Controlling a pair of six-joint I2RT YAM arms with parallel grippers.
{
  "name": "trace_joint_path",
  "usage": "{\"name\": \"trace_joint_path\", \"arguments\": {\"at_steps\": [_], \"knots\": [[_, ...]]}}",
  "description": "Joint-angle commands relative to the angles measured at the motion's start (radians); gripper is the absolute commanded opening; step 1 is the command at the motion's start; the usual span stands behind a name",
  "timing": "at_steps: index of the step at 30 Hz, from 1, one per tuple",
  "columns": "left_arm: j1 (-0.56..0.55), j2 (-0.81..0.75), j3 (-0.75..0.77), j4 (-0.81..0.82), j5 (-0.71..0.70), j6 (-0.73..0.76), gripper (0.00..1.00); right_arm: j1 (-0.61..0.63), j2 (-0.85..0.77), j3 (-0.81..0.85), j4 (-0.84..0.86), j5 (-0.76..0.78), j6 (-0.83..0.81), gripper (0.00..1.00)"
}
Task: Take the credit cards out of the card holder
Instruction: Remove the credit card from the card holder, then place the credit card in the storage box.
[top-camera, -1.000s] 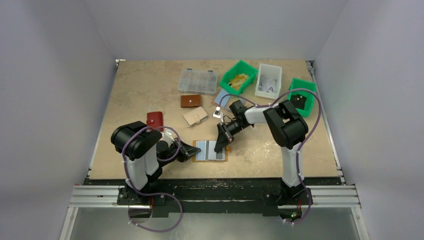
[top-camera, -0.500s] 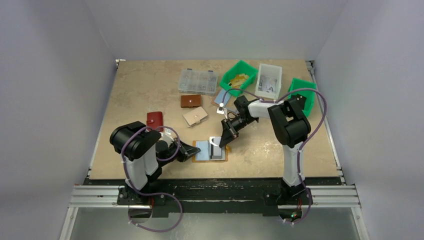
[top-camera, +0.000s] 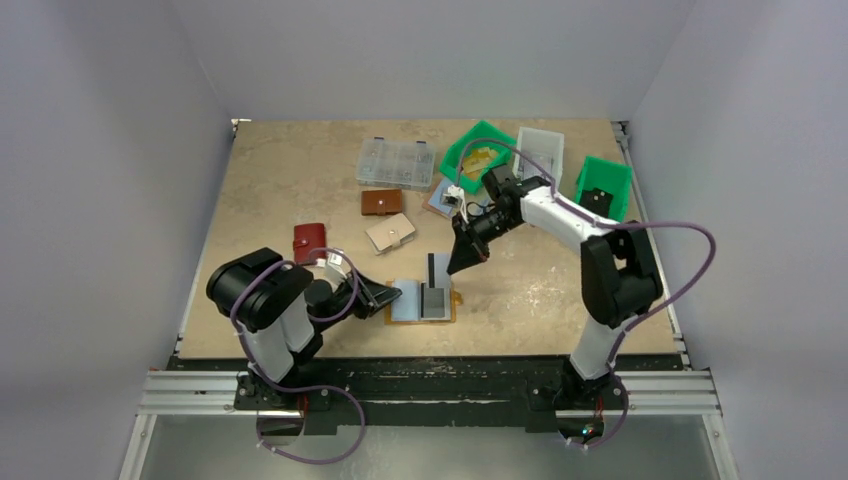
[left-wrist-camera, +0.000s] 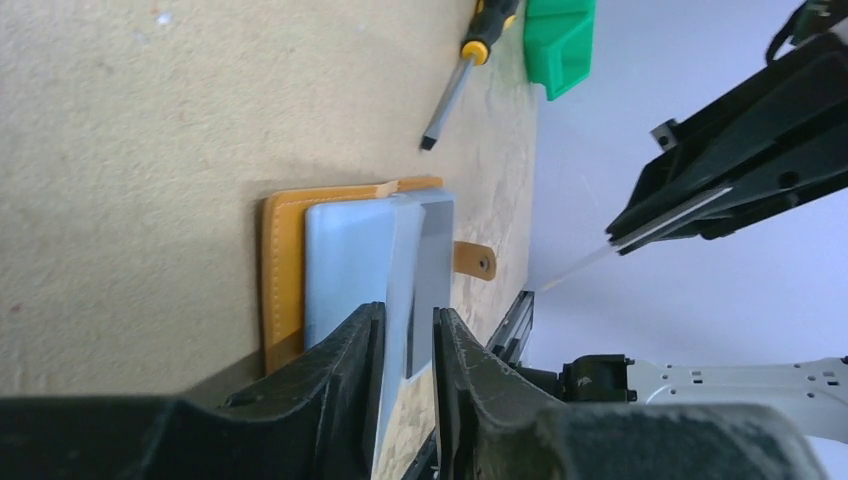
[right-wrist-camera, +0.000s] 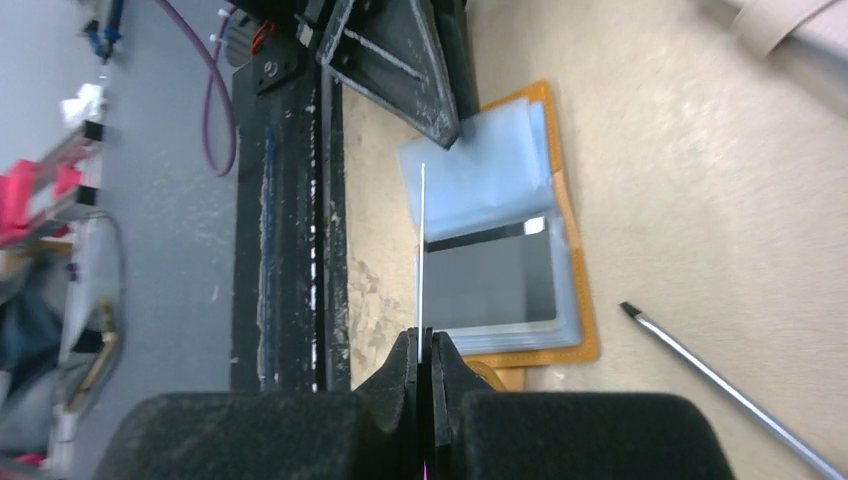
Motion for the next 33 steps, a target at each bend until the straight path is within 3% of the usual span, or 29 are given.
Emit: {"name": "trace_joint_path", "arguments": {"at_steps": [1, 6, 8, 11, 14, 17, 21, 28, 33], "knots": [[0.007, -0.063, -0.133, 0.205, 0.001, 0.065, 0.30, 0.002, -0.130, 0.044, 0.068, 0.123, -0.001, 0.00], [0.011, -0.218, -0.126, 0.009, -0.003, 0.124, 0.38, -0.039, -0.244, 0.098, 0.117, 0.317, -0.009, 0.00], [0.011, -0.336, -0.106, -0.160, -0.011, 0.170, 0.40, -0.086, -0.268, 0.138, 0.110, 0.369, -0.028, 0.00], [0.011, -0.583, -0.042, -0.552, -0.055, 0.278, 0.42, -0.156, -0.294, 0.171, 0.148, 0.460, -0.036, 0.00], [0.011, -0.880, 0.067, -0.986, -0.154, 0.405, 0.56, -0.204, -0.304, 0.192, 0.213, 0.568, -0.082, 0.00], [0.012, -1.064, 0.128, -1.252, -0.241, 0.484, 0.76, -0.225, -0.301, 0.193, 0.293, 0.707, -0.157, 0.00], [0.012, -1.145, 0.162, -1.385, -0.269, 0.503, 0.98, -0.239, -0.281, 0.176, 0.413, 0.839, -0.318, 0.00], [0.012, -1.100, 0.169, -1.377, -0.210, 0.477, 0.99, -0.270, -0.228, 0.063, 0.644, 0.947, -0.740, 0.00], [0.012, -1.115, 0.187, -1.407, -0.208, 0.487, 0.99, -0.296, -0.152, 0.008, 0.776, 0.974, -0.923, 0.00]]}}
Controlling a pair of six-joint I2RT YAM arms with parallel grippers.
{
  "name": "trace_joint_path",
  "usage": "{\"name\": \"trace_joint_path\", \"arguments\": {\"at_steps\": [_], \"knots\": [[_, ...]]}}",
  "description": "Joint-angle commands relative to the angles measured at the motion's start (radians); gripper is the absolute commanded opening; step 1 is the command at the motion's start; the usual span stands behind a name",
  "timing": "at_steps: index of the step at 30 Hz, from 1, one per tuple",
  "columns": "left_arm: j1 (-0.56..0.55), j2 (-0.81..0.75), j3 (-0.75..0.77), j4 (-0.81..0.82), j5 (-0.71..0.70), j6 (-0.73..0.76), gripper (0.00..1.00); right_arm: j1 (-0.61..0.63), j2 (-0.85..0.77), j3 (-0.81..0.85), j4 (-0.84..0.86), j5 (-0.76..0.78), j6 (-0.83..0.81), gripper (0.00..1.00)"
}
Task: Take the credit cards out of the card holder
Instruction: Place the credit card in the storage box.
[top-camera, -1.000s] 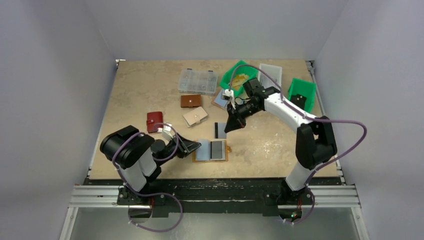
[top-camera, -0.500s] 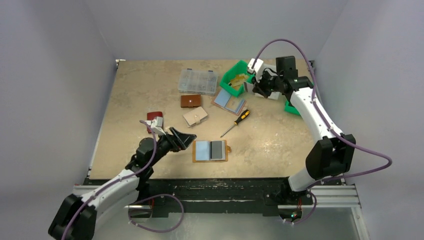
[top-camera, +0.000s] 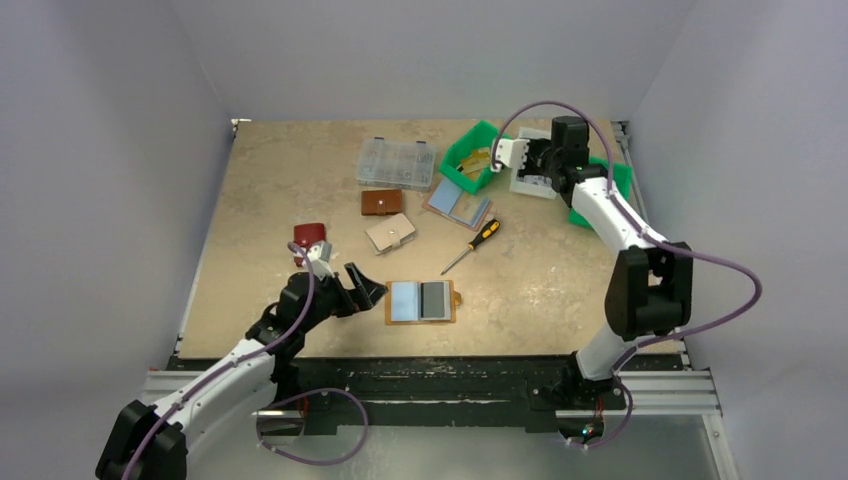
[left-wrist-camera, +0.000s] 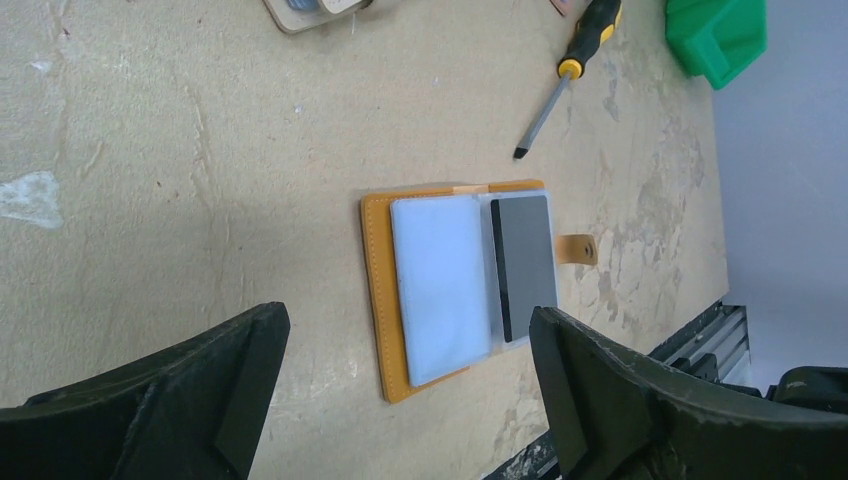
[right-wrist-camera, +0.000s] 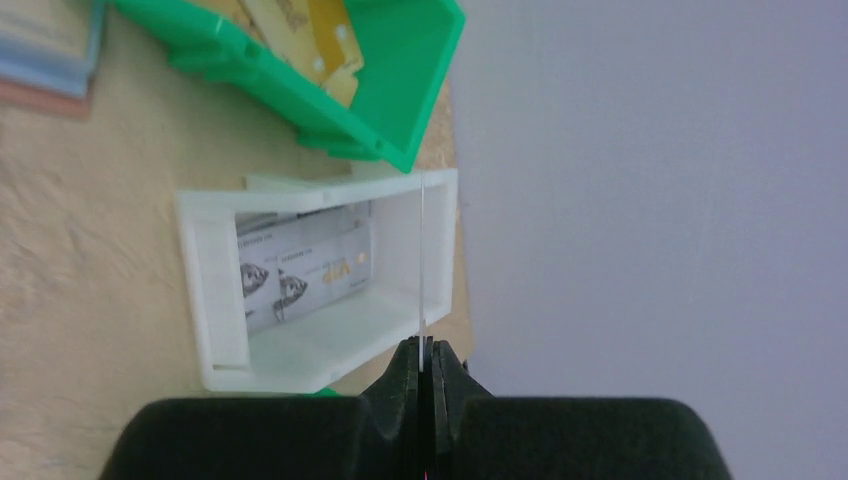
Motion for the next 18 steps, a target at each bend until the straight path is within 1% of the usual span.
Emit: {"name": "trace_joint_path", "arguments": {"at_steps": [1, 8, 18], "knots": [[0.006, -0.025, 0.058, -0.039, 0.006, 0.036, 0.99, -0.021, 0.061, -0.047, 0.178, 0.065, -0.270, 0.00], [0.006, -0.042, 0.069, -0.076, -0.012, 0.037, 0.99, -0.041, 0.192, -0.048, 0.248, 0.093, -0.467, 0.00], [0.006, -0.001, 0.084, -0.061, -0.022, 0.030, 0.99, -0.069, 0.289, -0.038, 0.256, 0.093, -0.574, 0.00]]}}
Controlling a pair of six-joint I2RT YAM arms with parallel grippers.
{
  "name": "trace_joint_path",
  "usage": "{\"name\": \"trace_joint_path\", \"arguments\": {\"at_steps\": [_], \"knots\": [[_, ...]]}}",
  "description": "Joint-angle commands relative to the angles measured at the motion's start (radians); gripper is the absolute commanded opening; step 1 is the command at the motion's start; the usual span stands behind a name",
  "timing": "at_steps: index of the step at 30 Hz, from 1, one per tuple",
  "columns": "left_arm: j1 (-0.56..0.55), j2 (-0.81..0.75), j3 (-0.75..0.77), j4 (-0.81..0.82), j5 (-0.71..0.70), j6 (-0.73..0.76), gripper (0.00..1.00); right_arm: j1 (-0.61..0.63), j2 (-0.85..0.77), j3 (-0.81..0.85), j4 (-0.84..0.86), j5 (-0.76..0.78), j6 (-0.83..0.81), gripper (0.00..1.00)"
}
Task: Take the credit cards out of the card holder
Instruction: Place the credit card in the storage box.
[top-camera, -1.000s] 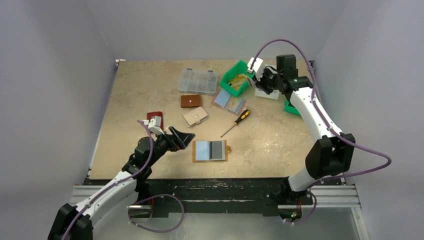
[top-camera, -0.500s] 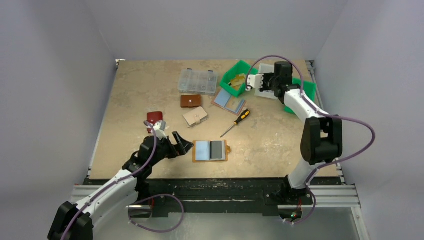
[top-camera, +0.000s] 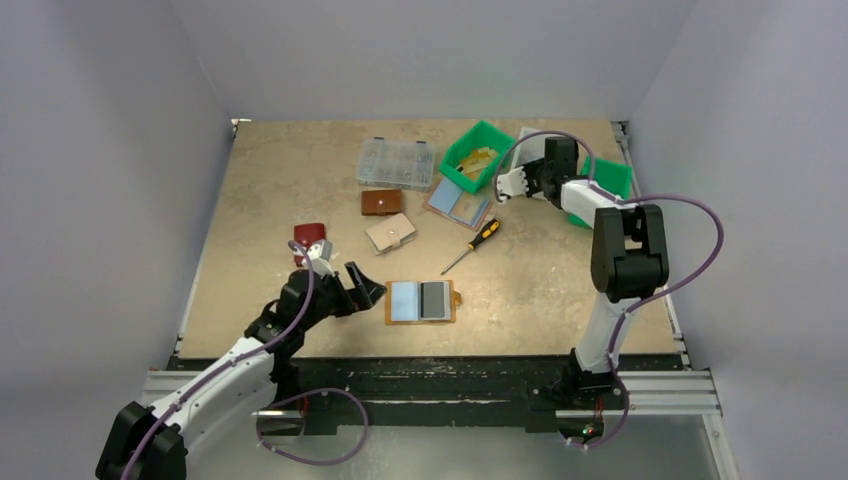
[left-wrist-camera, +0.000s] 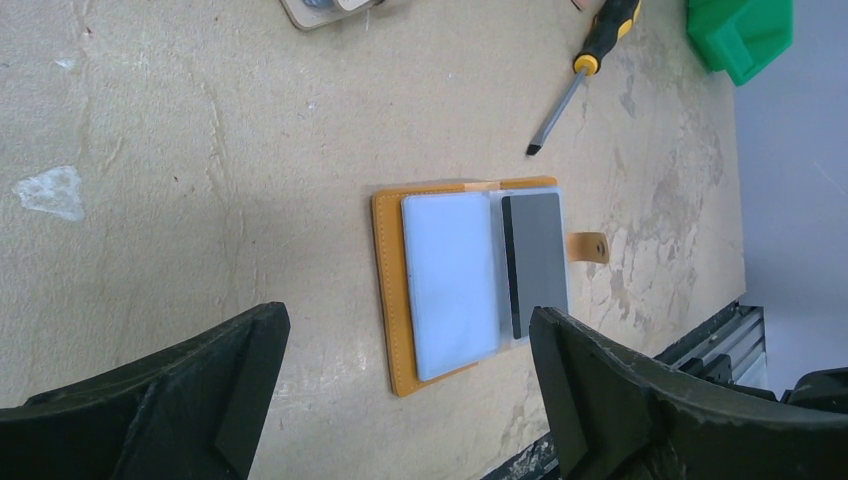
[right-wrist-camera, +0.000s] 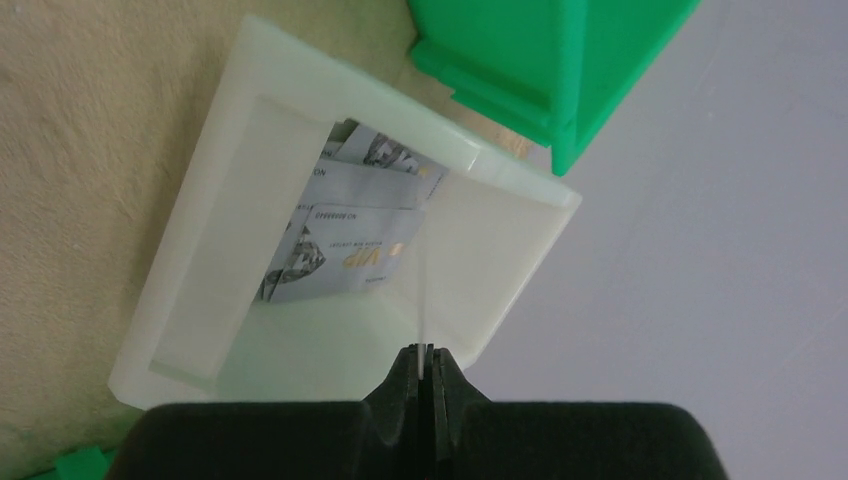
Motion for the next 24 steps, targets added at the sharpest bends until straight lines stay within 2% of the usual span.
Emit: {"name": "trace_joint_path", "arguments": {"at_steps": [1, 6, 8, 13, 16, 24], "knots": [[0.006, 0.017, 0.050, 0.028, -0.011, 0.013, 0.99, -0.016, 0.015, 0.020, 0.050, 0.004, -0.090, 0.00], [0.006, 0.020, 0.050, 0.030, -0.010, 0.009, 0.99, -0.024, 0.042, 0.023, 0.076, 0.000, -0.096, 0.01], [0.006, 0.017, 0.050, 0.029, -0.010, 0.007, 0.99, -0.025, 0.049, 0.024, 0.087, -0.001, -0.092, 0.06], [0.006, 0.003, 0.053, 0.011, -0.013, 0.004, 0.99, -0.024, 0.035, 0.043, 0.051, -0.003, -0.069, 0.45], [0.006, -0.011, 0.057, 0.007, -0.012, 0.003, 1.00, -0.029, -0.004, 0.063, -0.019, -0.022, -0.046, 0.59], [0.006, -0.022, 0.055, 0.046, 0.039, -0.019, 1.00, -0.043, -0.164, 0.064, -0.169, -0.070, -0.022, 0.66]]}}
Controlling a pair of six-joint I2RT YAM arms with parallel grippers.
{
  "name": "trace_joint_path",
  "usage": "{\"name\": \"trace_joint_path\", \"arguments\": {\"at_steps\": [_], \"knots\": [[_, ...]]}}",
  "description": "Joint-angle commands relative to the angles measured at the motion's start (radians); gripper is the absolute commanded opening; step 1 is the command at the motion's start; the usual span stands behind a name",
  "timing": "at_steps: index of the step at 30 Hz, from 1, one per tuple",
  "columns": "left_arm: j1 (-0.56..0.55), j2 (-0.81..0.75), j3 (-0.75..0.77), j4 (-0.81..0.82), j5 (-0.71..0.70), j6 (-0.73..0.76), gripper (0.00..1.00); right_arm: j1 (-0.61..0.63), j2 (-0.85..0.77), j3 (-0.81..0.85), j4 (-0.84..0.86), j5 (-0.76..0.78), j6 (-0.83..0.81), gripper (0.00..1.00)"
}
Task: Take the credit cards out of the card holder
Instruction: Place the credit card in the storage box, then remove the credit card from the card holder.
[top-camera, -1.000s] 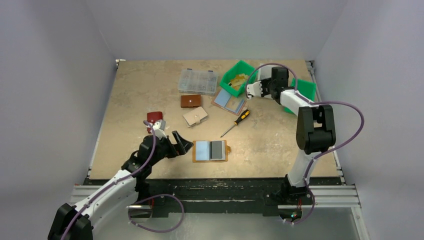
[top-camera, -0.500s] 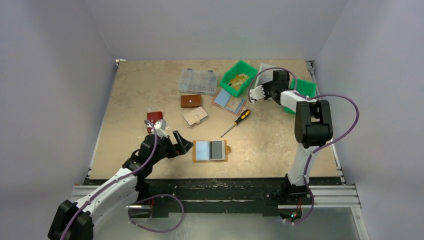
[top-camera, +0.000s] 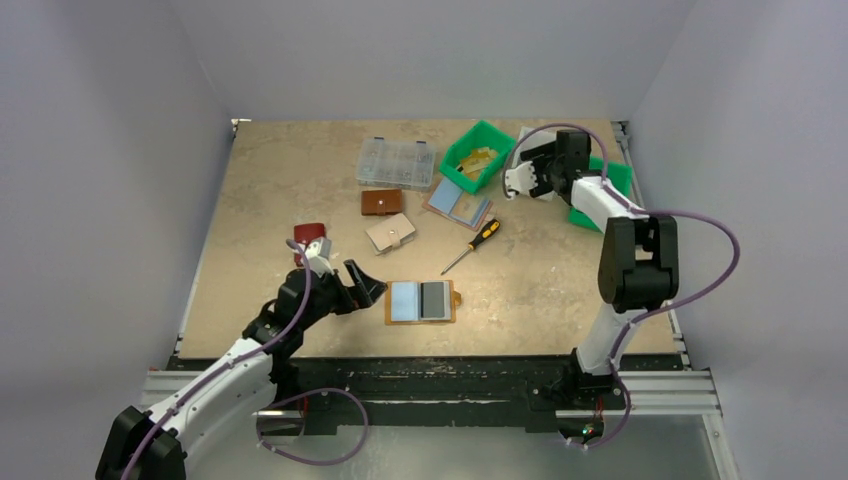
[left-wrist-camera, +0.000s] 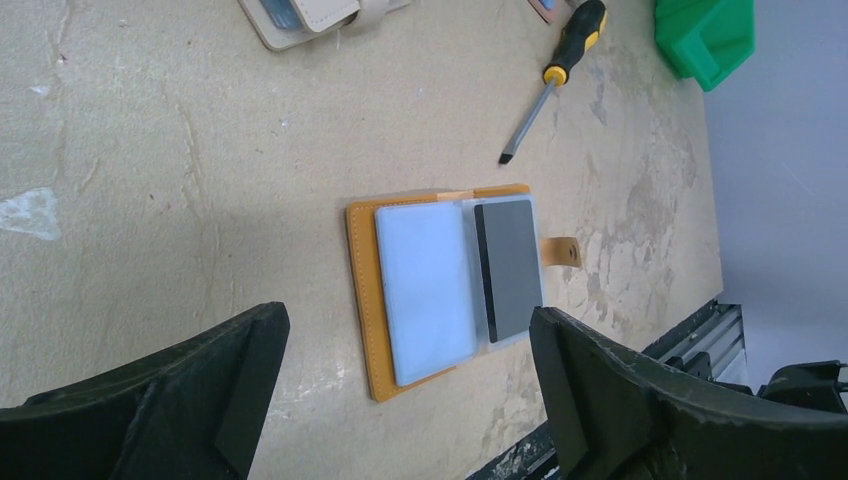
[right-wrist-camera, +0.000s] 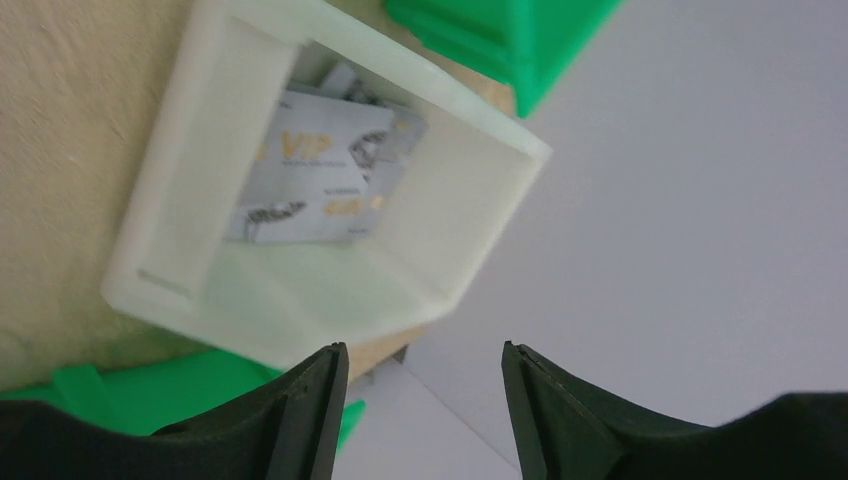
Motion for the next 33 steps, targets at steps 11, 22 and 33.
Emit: {"name": "trace_joint_path", "arguments": {"at_steps": [11, 22, 33], "knots": [[0.006, 0.087, -0.025, 0.272, 0.195, -0.102, 0.99, -0.006, -0.432, 0.037, -0.450, -0.386, 0.524, 0.84], [-0.002, 0.245, -0.017, 0.485, 0.364, -0.161, 0.98, -0.005, -0.628, -0.223, -0.407, -1.215, 1.303, 0.99], [-0.232, 0.304, 0.082, 0.346, 0.111, -0.082, 0.81, 0.082, -0.542, -0.348, -0.387, -1.164, 1.351, 0.99]]}}
